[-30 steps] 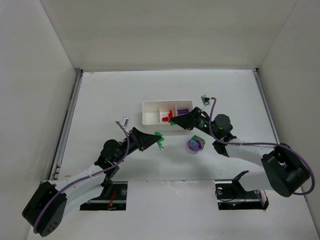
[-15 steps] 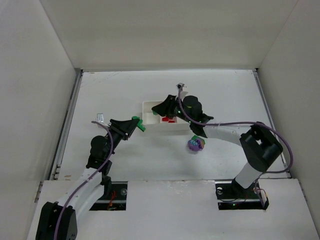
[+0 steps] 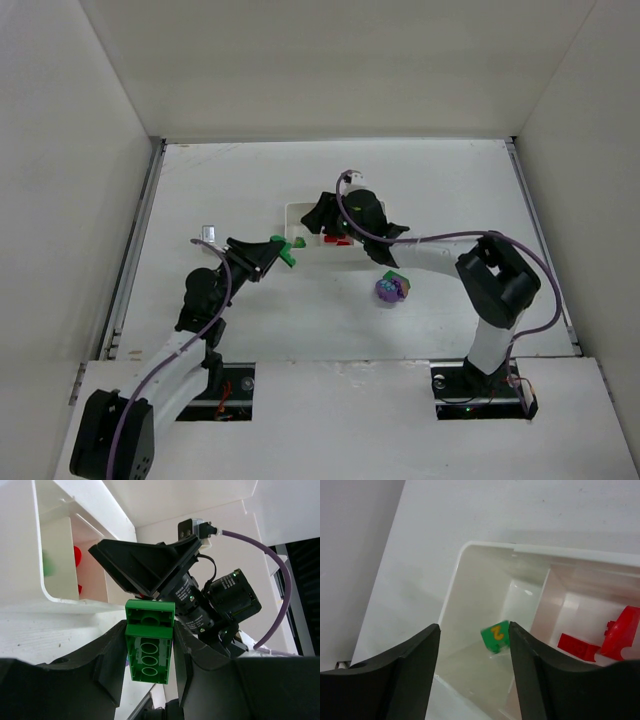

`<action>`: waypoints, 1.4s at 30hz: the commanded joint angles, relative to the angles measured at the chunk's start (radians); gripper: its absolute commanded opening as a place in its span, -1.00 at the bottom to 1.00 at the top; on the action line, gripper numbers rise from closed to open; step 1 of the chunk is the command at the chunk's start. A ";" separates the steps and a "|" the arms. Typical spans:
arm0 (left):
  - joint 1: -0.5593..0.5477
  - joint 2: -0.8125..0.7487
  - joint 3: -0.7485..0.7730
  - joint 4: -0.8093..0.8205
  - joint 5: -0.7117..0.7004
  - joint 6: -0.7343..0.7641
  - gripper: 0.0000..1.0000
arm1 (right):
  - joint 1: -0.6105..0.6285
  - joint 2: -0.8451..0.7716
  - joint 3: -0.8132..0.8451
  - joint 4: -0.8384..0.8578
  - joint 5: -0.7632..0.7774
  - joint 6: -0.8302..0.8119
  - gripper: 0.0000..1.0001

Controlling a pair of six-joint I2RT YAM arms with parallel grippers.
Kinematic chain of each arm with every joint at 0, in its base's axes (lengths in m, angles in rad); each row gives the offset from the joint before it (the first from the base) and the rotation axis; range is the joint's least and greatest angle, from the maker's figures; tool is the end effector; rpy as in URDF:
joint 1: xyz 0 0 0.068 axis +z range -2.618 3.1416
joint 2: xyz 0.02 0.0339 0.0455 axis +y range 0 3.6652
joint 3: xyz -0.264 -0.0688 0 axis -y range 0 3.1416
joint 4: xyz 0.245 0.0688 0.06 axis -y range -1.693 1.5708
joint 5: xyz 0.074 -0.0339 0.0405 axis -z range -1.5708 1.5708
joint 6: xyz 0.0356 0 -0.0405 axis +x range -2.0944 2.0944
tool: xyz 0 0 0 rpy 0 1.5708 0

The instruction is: Sort the legos into containers by color

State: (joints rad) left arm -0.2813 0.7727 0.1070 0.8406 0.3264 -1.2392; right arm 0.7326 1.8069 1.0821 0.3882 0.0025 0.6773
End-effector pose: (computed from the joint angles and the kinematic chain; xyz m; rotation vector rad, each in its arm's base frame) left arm 0.1571 -0.0573 0.2124 -0.4442 1.5157 -1.4582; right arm 0.3037 0.2731 0.2165 -0.0542 2.0236 0.9288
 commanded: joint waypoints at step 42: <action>-0.258 0.154 0.120 0.018 -0.174 -0.092 -0.72 | 0.337 -0.469 -0.281 -0.038 0.188 -0.343 -0.09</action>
State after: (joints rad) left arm -0.5354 0.9279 0.1841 0.8169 0.1577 -1.3296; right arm 1.0554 1.3334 0.7467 0.3359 0.1482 0.3569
